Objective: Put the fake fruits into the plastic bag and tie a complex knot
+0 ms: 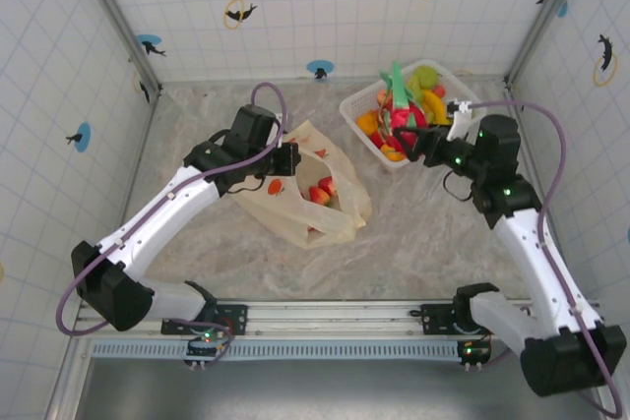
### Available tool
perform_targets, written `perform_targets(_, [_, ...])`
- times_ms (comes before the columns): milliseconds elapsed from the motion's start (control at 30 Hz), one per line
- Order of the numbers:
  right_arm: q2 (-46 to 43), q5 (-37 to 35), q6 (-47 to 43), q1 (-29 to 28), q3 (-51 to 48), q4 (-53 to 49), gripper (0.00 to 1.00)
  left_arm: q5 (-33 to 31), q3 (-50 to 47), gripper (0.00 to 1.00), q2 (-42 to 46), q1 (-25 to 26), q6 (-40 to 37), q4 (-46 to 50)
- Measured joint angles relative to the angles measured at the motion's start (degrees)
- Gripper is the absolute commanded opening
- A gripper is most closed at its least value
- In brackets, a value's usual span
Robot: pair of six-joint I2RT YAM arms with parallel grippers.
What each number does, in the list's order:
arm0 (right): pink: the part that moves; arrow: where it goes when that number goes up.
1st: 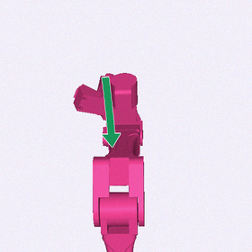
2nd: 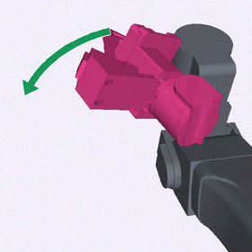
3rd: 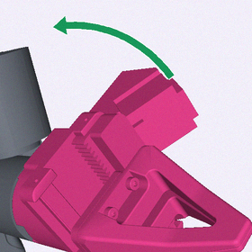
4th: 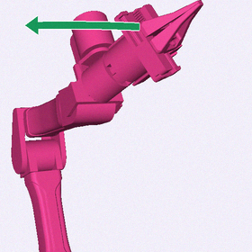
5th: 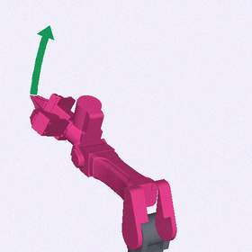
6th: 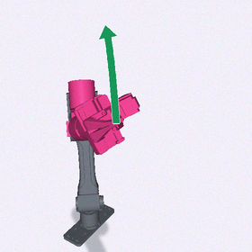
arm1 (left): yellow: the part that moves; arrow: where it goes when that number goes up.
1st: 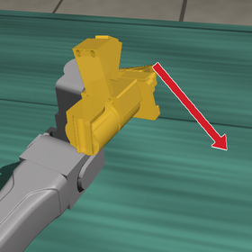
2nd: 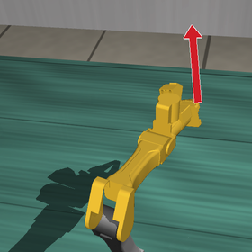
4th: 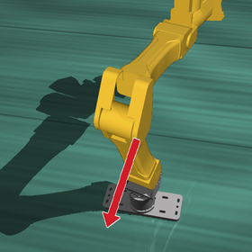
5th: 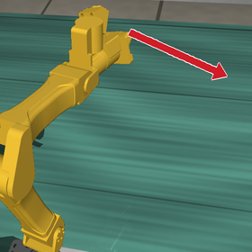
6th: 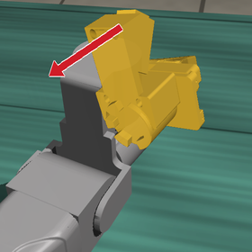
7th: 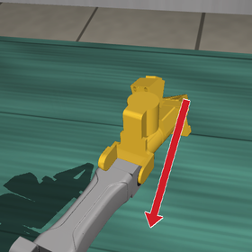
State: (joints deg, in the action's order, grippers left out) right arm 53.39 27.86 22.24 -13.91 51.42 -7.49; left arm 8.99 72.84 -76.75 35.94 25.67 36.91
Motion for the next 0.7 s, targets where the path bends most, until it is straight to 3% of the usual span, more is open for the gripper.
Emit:
perform_targets(233, [-10.38, -3.43, 7.19, -16.61, -8.72, 6.56, 0.70, 0.00, 0.00, 0.00, 0.17, -0.90, -0.37, 0.33])
perform_targets(500, [-8.63, -12.28, 12.28, -36.35, -15.45, 15.65, 0.70, 2.58, 0.00, 0.00, 0.17, -1.66, -1.95, 0.33])
perform_targets(700, [-3.41, -18.21, 13.51, -41.66, -18.34, 23.65, 0.70, 5.38, -1.38, 0.00, 1.38, -2.75, -3.06, -0.04])
